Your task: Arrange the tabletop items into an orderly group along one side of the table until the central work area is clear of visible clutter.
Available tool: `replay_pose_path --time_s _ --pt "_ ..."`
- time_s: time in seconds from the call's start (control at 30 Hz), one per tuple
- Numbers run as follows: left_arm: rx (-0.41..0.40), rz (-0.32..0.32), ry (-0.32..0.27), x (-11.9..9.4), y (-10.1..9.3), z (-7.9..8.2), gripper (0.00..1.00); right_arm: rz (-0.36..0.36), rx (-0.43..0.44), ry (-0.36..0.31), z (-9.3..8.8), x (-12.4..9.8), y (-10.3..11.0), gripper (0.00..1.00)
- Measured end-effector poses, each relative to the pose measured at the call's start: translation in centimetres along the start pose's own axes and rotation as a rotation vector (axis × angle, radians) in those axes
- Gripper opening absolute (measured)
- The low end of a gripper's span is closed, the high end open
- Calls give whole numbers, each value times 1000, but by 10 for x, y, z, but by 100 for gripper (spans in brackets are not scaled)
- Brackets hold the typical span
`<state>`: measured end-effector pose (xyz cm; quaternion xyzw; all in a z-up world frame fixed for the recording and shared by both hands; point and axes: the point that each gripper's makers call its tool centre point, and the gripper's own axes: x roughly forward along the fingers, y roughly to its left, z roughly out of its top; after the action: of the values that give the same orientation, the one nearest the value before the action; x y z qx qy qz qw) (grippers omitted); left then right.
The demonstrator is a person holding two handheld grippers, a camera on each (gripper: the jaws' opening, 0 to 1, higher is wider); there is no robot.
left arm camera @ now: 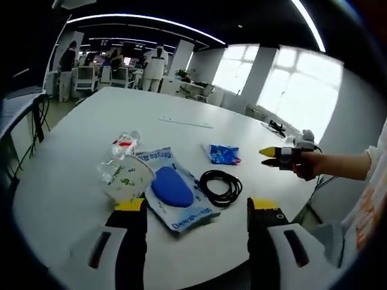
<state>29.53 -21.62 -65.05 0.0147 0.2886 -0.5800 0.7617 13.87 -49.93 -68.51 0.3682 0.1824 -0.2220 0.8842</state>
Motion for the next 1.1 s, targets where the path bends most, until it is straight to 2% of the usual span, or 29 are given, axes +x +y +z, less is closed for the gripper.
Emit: replay_pose_path --time_s 0.2,0.5,0.6,0.7,0.8,0.97,1.03,1.1 --pt "67 7 -6 -2 7 1 75 -11 59 -73 -7 -25 9 58" --pt "87 9 -66 -5 13 -1 92 -13 86 -71 -31 -46 22 58" --pt "112 25 -73 -5 16 -3 99 -6 92 -59 -43 -47 27 58" --pt "115 39 -88 -6 22 -2 100 -6 85 -33 -55 -45 32 58" --pt "121 43 -87 -5 23 -1 100 5 82 -12 -61 -41 37 57" --pt "207 28 -68 -6 18 1 100 22 50 2 -64 -38 48 56" --pt "249 17 -98 -11 19 11 100 30 38 4 -64 -36 52 56" --pt "256 17 -124 -15 22 18 100 35 15 12 -65 -35 56 56"
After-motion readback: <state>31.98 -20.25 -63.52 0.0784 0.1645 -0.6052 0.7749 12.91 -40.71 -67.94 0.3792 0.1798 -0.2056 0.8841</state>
